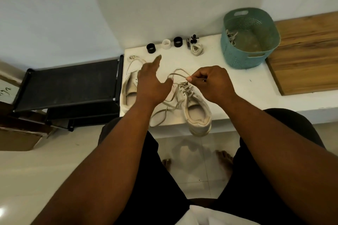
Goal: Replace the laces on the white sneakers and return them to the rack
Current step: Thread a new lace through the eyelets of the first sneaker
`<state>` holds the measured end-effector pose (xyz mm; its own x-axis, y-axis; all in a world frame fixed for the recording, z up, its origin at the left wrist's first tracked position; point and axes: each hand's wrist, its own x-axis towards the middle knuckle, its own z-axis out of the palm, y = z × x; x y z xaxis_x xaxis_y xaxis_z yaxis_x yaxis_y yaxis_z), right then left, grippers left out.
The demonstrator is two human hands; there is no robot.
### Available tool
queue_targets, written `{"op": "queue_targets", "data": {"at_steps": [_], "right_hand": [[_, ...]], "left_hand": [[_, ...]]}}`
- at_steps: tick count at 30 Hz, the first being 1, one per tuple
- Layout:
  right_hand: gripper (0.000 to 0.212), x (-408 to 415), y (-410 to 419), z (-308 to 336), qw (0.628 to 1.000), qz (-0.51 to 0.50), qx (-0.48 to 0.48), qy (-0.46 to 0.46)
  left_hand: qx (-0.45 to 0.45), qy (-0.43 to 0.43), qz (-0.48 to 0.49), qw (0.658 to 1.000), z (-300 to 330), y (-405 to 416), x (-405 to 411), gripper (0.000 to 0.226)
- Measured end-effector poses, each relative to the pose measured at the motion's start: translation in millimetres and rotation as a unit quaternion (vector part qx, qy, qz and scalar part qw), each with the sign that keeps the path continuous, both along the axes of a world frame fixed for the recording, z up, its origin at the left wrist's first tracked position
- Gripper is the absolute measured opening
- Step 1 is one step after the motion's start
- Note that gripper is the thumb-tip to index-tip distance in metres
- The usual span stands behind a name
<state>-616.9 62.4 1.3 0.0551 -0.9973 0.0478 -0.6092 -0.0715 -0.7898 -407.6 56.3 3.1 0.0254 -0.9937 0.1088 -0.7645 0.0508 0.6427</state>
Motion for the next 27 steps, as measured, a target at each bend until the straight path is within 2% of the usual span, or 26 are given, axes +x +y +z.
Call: {"op": "queue_targets", "data": {"at_steps": [1,2,3,4,6,8,10,13,16,19,24,27], "right_hand": [[0.018,2,1,0,0.998,0.04,-0.006,0.038],[0.017,5,2,2,0.994,0.086,-0.012,0.068],[0.019,8,4,4,0.989,0.125,-0.021,0.081],[0.02,11,7,7,0.985,0.151,-0.031,0.077],[0.017,12,9,8,0.984,0.157,-0.062,0.05],[0.014,8,7,8,0.988,0.123,-0.082,0.037],[0.006,3,3,6,0.996,0.069,-0.061,0.004],[0.009,-1,-3,0,0.998,0.013,-0.025,-0.05],[0.006,-9,-9,-7,0.998,0.017,0.048,0.028],[0.02,-11,-10,-9,0.983,0.053,0.125,0.126],[0.041,0,-10,-7,0.983,0.081,0.117,0.113],[0.04,0,-10,-9,0.984,0.081,0.138,0.083]], "left_hand": [[-0.074,0.012,-0.013,0.997,2,-2,-5,0.061],[-0.109,0.061,-0.044,0.991,4,-4,-12,0.055],[-0.093,0.128,-0.084,0.984,6,-5,-19,0.047],[-0.038,0.199,-0.121,0.972,8,-3,-27,0.041],[0.073,0.265,-0.16,0.948,5,4,-41,0.03],[0.103,0.216,-0.16,0.958,2,7,-43,0.036],[0.088,0.157,-0.148,0.973,1,1,-37,0.045],[0.089,0.094,-0.12,0.984,-2,-11,-27,0.037],[0.102,0.071,-0.092,0.988,-7,-13,-23,0.03],[0.12,0.071,-0.082,0.987,-7,-12,-26,0.026],[0.142,0.073,-0.111,0.981,-16,-12,-34,0.018],[0.155,0.042,-0.11,0.981,-20,-12,-35,0.026]]}}
